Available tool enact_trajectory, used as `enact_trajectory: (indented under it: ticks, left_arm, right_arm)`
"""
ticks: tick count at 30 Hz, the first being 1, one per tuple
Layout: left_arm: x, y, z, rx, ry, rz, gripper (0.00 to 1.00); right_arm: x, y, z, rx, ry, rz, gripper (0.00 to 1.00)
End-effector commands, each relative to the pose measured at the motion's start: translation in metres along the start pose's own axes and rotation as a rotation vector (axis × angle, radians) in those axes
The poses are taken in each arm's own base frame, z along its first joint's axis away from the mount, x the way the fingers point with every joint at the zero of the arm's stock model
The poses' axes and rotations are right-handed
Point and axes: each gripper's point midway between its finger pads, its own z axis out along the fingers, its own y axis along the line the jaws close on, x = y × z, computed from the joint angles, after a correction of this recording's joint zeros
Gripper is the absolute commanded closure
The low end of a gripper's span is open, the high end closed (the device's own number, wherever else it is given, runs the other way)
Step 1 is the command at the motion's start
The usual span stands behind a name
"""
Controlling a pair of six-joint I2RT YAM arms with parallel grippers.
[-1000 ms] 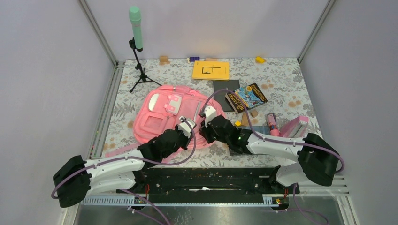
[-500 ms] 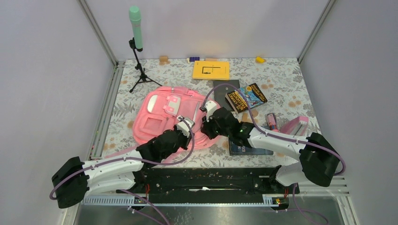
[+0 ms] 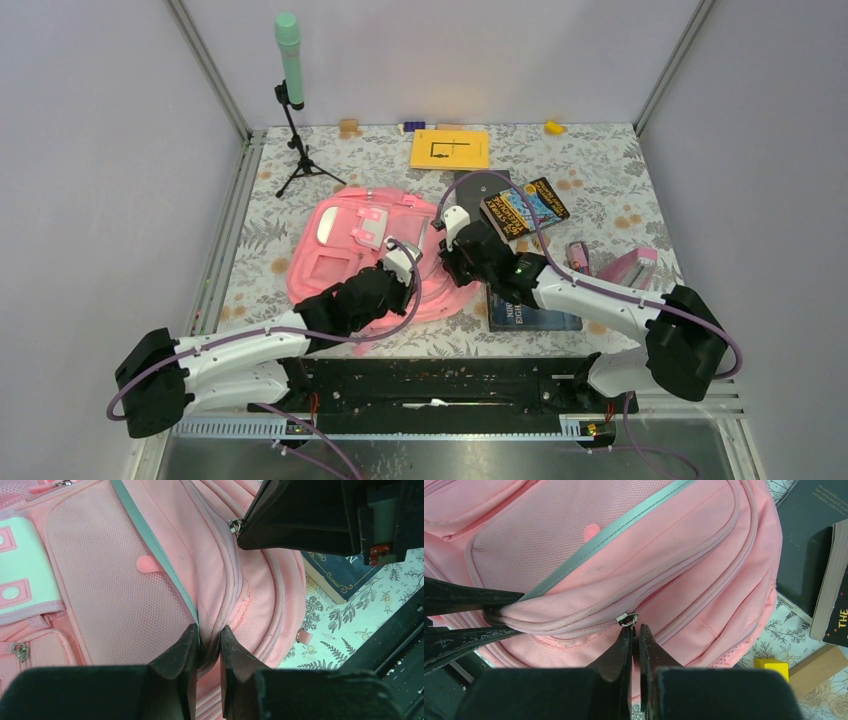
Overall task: Pack the student bag
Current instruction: Zip the student bag at the center of the board.
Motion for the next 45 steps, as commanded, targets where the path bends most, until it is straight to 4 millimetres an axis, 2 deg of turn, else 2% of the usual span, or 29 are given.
enact_trajectory:
  ticks: [1, 3, 6, 10, 15, 18, 23, 26, 34, 36, 39, 41, 45]
  left_arm:
    - [0.006, 0.024, -0.012, -0.123, 0.071, -0.028, 1.00]
    - [0.003, 0.021, -0.015, -0.114, 0.083, -0.042, 0.84]
    - [-0.009, 0.008, -0.019, -0.050, 0.072, -0.064, 0.47]
    - [-0.035, -0.011, -0.017, 0.040, 0.003, -0.112, 0.20]
    - [-0.056, -0.029, 0.000, 0.100, -0.040, -0.131, 0.15]
    - [-0.063, -0.030, 0.015, 0.080, -0.050, -0.133, 0.15]
    - [-0.077, -0.037, 0.031, 0.096, -0.107, -0.130, 0.15]
    - [-0.079, -0.038, 0.039, 0.088, -0.107, -0.119, 0.20]
    - [-0.049, -0.030, 0.049, 0.043, -0.032, -0.088, 0.39]
    - [-0.042, -0.031, 0.048, 0.047, -0.018, -0.092, 0.41]
    - [-0.034, -0.030, 0.047, 0.046, -0.005, -0.090, 0.55]
    - [-0.029, -0.029, 0.045, 0.040, 0.006, -0.082, 0.75]
    - [-0.021, -0.021, 0.039, 0.011, 0.025, -0.066, 0.99]
  right_arm:
    - [-0.009, -0.058, -0.018, 0.229, -0.002, 0.016, 1.00]
    - [-0.010, -0.046, -0.017, 0.163, -0.003, 0.039, 1.00]
    - [-0.010, -0.029, -0.018, 0.076, 0.004, 0.079, 1.00]
    - [-0.007, -0.021, -0.019, 0.037, 0.005, 0.115, 1.00]
    - [-0.006, -0.013, -0.020, -0.005, 0.010, 0.136, 1.00]
    - [-0.005, -0.009, -0.021, -0.024, 0.012, 0.150, 1.00]
    - [-0.002, -0.007, -0.022, -0.035, 0.016, 0.159, 1.00]
    - [0.000, -0.008, -0.024, -0.033, 0.015, 0.162, 1.00]
    - [-0.001, -0.009, -0.028, -0.029, 0.002, 0.167, 1.00]
    - [-0.003, -0.009, -0.028, -0.027, -0.002, 0.169, 1.00]
    - [-0.006, -0.010, -0.029, -0.020, -0.007, 0.172, 1.00]
    - [-0.009, -0.014, -0.029, 0.003, -0.008, 0.170, 1.00]
    - [-0.011, -0.029, -0.031, 0.087, 0.002, 0.155, 1.00]
